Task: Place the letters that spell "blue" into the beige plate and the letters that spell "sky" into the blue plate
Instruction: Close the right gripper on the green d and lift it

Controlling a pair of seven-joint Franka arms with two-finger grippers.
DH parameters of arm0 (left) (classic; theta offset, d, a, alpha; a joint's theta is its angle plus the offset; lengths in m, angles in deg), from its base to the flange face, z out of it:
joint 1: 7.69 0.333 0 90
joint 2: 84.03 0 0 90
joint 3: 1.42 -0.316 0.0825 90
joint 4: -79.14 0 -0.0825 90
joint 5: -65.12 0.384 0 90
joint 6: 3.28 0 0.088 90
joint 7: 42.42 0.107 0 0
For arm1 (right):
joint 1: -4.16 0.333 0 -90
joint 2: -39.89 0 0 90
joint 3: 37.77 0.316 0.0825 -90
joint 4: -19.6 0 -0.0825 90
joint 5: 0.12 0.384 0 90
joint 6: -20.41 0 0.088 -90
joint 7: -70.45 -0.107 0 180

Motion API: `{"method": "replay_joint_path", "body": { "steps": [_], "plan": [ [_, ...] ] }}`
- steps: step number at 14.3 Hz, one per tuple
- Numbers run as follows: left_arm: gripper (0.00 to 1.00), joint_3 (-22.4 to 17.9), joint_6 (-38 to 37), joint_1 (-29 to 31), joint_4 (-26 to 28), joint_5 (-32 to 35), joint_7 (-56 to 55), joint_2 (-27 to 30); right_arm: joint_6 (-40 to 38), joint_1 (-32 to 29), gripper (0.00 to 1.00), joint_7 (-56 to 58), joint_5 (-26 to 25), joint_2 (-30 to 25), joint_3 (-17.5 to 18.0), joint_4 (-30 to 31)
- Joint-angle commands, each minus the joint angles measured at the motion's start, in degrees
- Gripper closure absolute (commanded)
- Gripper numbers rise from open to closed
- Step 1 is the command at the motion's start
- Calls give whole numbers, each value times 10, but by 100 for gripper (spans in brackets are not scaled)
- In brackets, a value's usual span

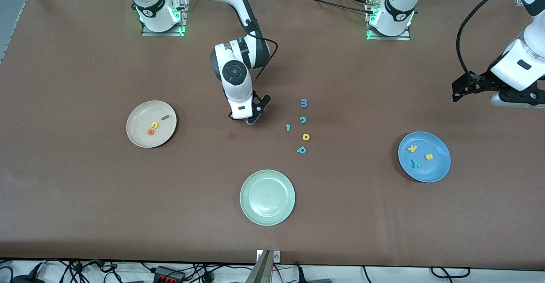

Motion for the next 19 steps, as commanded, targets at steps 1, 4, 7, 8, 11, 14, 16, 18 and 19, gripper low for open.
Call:
{"method": "replay_joint_path", "body": {
  "steps": [1,4,7,8,11,14,16,18,19],
  "plan": [
    [0,4,-11,5,-15,-12,13,-6,3,3,56,7,-5,-2,-1,0],
    [0,4,-11,5,-15,-12,12,-6,3,3,65,7,-5,-2,-1,-1],
    [0,4,-11,5,-15,-12,10,-6,3,2,68,7,-5,-2,-1,-1],
    [0,4,-11,5,-15,-12,7,-6,3,2,69,7,-5,-1,-1,-1],
    [0,4,-11,5,-16,-12,5,-8,3,2,76,7,-5,-1,-1,-1],
    [0,4,-11,5,-16,-13,6,-8,3,0,81,7,-5,-1,-1,-1],
    [0,4,-11,5,-16,-13,7,-8,3,1,84,2,-4,-2,-1,-3],
    [0,4,-11,5,-16,-12,7,-8,0,-3,85,-1,-4,-3,-3,-10],
    [0,4,-11,5,-16,-12,7,-8,-2,-3,85,-4,-4,-5,-4,-11]
  ]
}}
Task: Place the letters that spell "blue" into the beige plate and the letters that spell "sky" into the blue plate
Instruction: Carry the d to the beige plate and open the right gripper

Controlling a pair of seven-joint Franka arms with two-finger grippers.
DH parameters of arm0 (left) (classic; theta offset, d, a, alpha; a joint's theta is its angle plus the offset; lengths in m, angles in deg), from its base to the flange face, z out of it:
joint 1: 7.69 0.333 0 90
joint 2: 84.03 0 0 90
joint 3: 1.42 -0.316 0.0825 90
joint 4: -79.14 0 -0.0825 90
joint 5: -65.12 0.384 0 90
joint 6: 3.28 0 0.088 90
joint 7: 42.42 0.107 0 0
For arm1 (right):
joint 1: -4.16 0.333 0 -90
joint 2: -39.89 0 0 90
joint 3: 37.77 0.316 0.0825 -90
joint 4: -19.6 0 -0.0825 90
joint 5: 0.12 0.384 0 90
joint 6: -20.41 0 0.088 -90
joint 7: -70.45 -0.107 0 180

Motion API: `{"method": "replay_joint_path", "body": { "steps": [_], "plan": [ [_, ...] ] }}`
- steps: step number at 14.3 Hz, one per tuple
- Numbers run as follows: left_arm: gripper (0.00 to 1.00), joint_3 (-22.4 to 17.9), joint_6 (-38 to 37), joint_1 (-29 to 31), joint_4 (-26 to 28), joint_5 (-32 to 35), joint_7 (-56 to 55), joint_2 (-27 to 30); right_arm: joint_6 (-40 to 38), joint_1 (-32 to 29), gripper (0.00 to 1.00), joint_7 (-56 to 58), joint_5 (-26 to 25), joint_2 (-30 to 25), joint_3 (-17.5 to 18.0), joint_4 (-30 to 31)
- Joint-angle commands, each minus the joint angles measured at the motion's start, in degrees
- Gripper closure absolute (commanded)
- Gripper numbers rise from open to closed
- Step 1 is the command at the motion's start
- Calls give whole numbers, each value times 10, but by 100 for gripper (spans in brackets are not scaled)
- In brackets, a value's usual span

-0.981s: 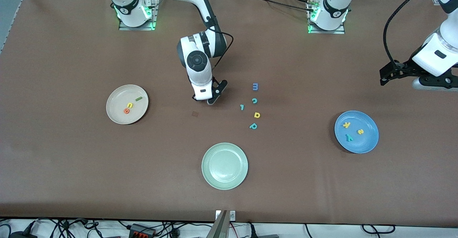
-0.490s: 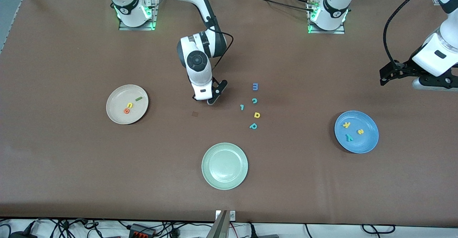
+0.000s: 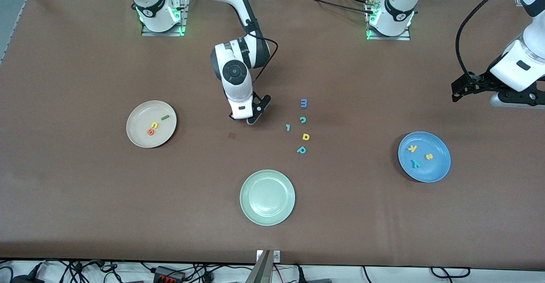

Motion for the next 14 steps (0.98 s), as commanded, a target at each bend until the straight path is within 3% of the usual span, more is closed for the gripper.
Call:
{"method": "replay_joint_path", "body": {
  "steps": [1,7,14],
  "plan": [
    [0,4,-11,5,-16,-12,7,-6,-5,-1,85,-4,-3,-7,-7,-6],
    [0,4,-11,5,-16,-12,7,-6,-105,-12,85,15,-5,-9,-130,-8],
    [0,4,-11,4,-17,-12,6,-6,-218,-121,84,20,-6,-9,-171,0]
  ]
}}
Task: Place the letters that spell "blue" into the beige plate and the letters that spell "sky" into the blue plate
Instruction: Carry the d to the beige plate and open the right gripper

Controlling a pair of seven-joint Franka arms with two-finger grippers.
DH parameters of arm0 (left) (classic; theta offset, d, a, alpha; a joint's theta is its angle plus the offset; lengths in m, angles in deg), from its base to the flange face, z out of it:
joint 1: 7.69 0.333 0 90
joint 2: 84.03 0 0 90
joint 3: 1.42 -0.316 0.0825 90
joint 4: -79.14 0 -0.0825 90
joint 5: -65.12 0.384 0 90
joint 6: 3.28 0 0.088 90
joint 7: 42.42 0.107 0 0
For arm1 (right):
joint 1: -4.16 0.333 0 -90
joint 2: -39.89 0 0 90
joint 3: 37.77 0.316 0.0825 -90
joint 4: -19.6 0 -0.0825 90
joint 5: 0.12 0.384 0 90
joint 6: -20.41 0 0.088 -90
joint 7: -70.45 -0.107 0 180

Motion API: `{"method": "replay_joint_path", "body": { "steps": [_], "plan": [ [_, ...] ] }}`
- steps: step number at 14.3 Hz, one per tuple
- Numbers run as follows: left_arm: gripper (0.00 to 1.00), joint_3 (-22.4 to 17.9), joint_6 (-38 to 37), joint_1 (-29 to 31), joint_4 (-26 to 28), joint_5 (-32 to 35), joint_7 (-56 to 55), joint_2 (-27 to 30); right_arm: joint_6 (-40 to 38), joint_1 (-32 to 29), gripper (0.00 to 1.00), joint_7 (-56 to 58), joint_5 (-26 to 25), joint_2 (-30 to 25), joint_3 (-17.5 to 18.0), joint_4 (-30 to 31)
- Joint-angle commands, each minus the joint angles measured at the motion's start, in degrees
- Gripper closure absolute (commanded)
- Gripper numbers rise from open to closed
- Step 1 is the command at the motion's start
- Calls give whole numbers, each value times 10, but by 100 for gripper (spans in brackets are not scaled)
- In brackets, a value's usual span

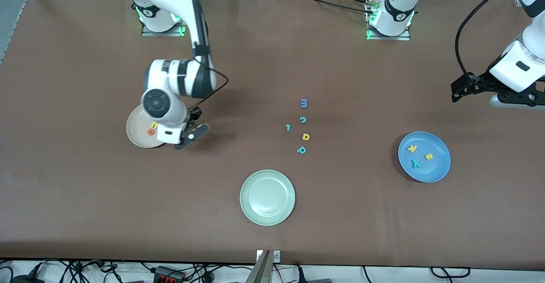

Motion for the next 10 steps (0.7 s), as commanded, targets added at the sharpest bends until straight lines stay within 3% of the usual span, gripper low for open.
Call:
{"method": "replay_joint_path", "body": {
  "steps": [1,4,8,9,10],
  "plan": [
    [0,3,-11,4,-23,-12,5,-6,-26,-50,84,24,-8,-7,0,6],
    [0,3,-11,5,-25,-12,11,-10,-38,-108,84,88,-8,-8,0,23],
    [0,3,-11,5,-25,-12,7,-10,-36,-138,80,150,-6,-7,0,58],
    [0,3,-11,5,-25,-13,7,-10,-33,-139,70,149,-6,-7,1,65],
    [0,3,-11,5,-25,-13,7,-10,-31,-138,23,146,-2,-7,1,70]
  ]
}}
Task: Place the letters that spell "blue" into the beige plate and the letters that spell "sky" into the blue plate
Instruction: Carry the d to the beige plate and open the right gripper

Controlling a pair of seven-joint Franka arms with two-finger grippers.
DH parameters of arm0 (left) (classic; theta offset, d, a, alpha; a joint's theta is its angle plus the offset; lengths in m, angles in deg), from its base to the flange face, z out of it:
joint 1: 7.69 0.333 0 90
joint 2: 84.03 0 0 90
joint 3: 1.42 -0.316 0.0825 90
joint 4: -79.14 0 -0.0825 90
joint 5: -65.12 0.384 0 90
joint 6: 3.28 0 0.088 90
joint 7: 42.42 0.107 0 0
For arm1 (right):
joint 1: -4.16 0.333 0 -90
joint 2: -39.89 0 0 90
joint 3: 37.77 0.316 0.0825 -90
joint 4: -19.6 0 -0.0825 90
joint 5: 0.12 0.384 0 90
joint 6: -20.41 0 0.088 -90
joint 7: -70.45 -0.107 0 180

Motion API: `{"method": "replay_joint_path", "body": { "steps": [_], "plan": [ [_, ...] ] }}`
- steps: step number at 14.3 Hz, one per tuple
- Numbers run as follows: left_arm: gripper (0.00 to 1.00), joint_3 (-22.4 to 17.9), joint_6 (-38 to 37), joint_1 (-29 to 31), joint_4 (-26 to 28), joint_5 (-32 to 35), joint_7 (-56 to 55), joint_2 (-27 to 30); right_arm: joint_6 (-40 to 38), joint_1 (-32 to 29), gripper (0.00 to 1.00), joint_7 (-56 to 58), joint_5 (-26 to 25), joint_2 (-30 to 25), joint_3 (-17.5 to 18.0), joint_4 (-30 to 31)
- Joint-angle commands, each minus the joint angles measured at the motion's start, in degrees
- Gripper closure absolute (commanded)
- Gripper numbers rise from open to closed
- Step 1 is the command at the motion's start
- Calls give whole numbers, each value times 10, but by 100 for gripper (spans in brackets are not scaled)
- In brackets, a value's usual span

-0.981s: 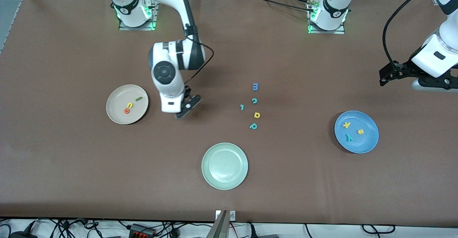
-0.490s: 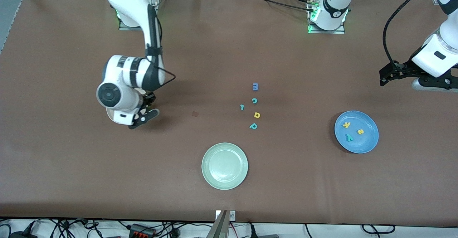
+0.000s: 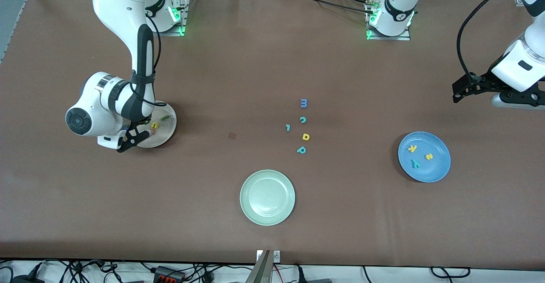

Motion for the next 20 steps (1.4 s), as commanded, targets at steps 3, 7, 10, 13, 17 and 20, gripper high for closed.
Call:
{"method": "replay_joint_path", "body": {
  "steps": [3,7,10,13,17,20],
  "plan": [
    [0,3,-12,6,-18,-13,7,-9,-15,3,0,0,0,-11,-8,7],
    [0,2,-11,7,-18,-13,7,-9,-58,5,0,-9,3,-13,-49,-46],
    [0,2,-12,6,-18,-13,7,-9,-66,-5,0,-9,5,-13,-49,-79],
    [0,2,-11,6,-18,-13,7,-9,-66,-13,0,-14,5,-13,-49,-116],
    [0,2,-12,6,-19,-13,7,-9,-66,-24,0,-20,23,-11,-45,-172],
    [0,2,-11,6,-19,-13,7,-9,-65,-86,0,-134,18,-31,41,-217]
  ]
}}
